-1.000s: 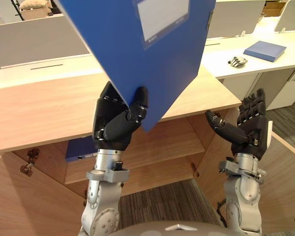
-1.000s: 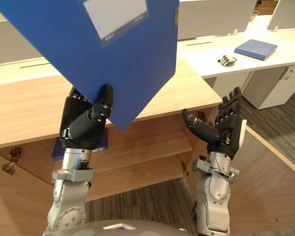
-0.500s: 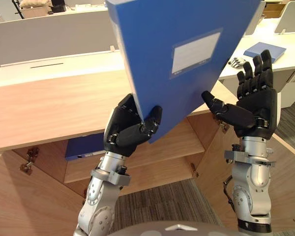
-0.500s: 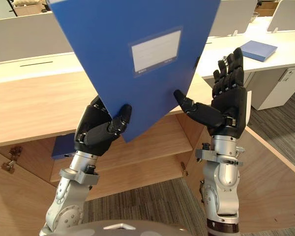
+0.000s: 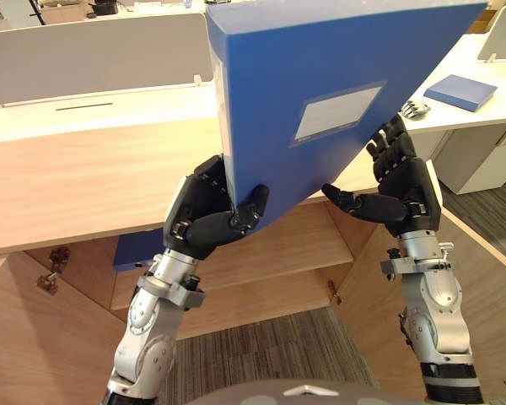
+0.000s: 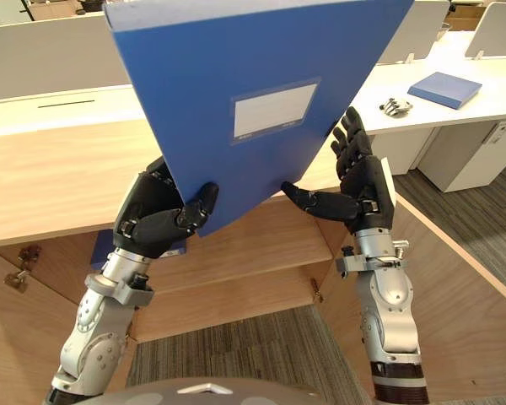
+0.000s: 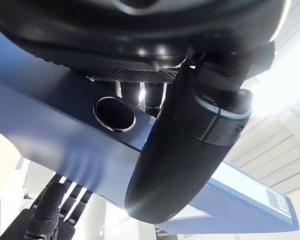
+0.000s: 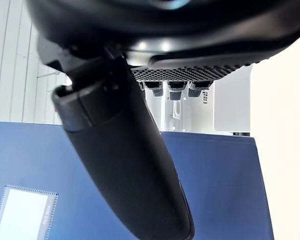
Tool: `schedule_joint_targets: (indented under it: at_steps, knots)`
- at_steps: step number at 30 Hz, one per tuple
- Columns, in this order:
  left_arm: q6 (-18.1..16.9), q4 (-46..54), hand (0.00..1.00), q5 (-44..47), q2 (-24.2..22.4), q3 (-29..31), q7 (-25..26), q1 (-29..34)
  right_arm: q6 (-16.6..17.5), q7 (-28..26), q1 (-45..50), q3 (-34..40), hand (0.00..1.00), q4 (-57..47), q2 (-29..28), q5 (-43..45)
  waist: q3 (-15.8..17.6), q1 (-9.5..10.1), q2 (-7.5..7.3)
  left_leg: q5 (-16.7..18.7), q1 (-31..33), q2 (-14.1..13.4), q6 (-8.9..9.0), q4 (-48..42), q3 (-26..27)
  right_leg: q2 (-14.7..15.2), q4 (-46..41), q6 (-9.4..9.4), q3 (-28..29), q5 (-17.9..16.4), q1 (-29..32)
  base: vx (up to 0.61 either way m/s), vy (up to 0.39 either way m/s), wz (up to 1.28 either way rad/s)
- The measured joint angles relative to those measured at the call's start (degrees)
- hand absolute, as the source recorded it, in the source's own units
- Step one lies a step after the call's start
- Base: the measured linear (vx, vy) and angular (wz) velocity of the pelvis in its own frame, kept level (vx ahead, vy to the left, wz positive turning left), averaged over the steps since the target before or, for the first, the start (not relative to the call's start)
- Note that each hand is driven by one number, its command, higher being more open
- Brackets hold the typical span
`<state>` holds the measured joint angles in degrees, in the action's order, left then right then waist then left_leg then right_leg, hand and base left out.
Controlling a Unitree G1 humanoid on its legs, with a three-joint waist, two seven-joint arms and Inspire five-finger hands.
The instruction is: Walk over to the cabinet, pick up the folder, carry it to the office cabinet, place the folder inside the office cabinet, then close the office cabinet door
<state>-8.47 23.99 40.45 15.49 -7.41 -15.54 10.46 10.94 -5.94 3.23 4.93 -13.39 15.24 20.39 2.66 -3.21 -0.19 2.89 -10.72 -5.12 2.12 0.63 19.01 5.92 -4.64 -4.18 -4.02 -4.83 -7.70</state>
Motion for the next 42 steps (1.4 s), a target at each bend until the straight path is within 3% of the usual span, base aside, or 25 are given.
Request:
schedule_joint_targets:
  at_steps: [2,3,6,7,19,20,30,35,36,42]
  knots:
    - [0.16,-1.62,0.00,0.00,0.05,0.26,-0.19,-1.30,-0.69,-1.03,-0.37,0.00,1.00,0.94,0.88,-0.01,0.02,-0.01,-0.05,-0.18,-0.02,0.23,-0.23,0.12,-0.66,0.20,0.02,-0.06,-0.25,0.22,0.02,-0.01,0.005,0.14]
    - [0.27,-1.82,0.00,0.00,0.07,0.43,-0.25,-1.43,-0.87,-1.22,-0.48,-0.07,0.00,1.10,0.87,-0.01,0.04,0.00,-0.08,-0.19,0.01,0.24,-0.25,0.12,-0.72,0.21,0.02,-0.07,-0.24,0.28,0.02,-0.01,0.005,0.09]
    - [0.40,-2.01,0.00,0.05,0.38,1.34,-0.90,-2.01,-1.03,-2.17,-1.23,-1.05,0.00,2.14,0.88,-0.02,0.27,0.03,-0.52,-0.23,0.08,0.37,-0.31,0.14,-0.81,0.35,0.11,-0.10,-0.24,0.45,0.03,0.00,0.000,0.00]
    - [0.40,-2.37,0.00,0.06,0.39,1.49,-1.19,-2.45,-1.05,-2.27,-1.45,-1.59,1.00,2.22,0.90,-0.02,0.26,0.07,-0.54,-0.26,0.14,0.37,-0.36,0.15,-0.86,0.35,0.27,-0.05,-0.23,0.68,0.02,0.00,0.000,0.00]
    - [2.40,-6.85,0.00,1.91,-0.33,0.92,-2.01,-4.57,-1.15,-2.54,-6.30,-3.72,1.00,3.08,0.34,-0.16,0.45,0.00,-0.92,-0.71,0.69,1.19,-0.96,0.45,-0.87,1.00,1.92,-0.51,-0.17,1.97,-0.05,-0.02,0.003,0.00]
    - [2.52,-6.87,0.00,2.25,-0.41,0.73,-2.17,-4.57,-1.14,-2.33,-6.44,-3.79,0.00,3.08,0.23,-0.17,0.45,0.00,-0.92,-0.79,0.63,1.19,-0.94,0.59,-0.88,0.99,1.93,-0.51,-0.19,1.97,-0.08,0.00,0.000,0.00]
    - [2.64,-8.06,0.00,4.14,-0.63,-0.74,-2.63,-4.57,-1.58,-1.08,-7.06,-1.76,0.00,3.09,0.14,-0.23,0.58,0.05,-1.14,-1.54,0.06,1.42,-1.00,1.96,-0.91,0.99,1.97,-0.52,-0.23,1.97,-0.08,0.00,-0.002,0.00]
    - [0.81,-10.59,0.00,4.57,-0.69,0.02,-2.23,-4.58,-1.93,-1.62,-7.14,-1.41,0.00,3.11,0.84,-0.13,0.59,-0.01,-1.20,-1.55,0.11,1.40,-0.98,1.96,-0.89,0.95,2.12,-0.52,-0.21,1.98,-0.08,0.00,0.000,0.00]
    - [0.80,-10.78,1.00,4.56,-0.68,0.02,-2.21,-4.58,-1.95,-1.90,-7.16,-1.48,0.00,3.10,0.84,-0.14,0.59,0.00,-1.22,-1.55,0.12,1.40,-0.98,1.96,-0.89,0.94,2.12,-0.52,-0.21,1.99,-0.07,0.00,0.000,0.00]
    - [1.03,-12.65,1.00,1.45,-0.63,0.10,-0.18,-4.57,-1.92,-4.08,-8.82,-3.22,0.00,2.60,0.29,-0.15,0.52,-0.06,-1.34,-1.56,0.52,1.41,-0.98,1.83,-0.92,0.96,2.56,-0.52,-0.22,2.39,0.00,-0.01,-0.004,0.00]
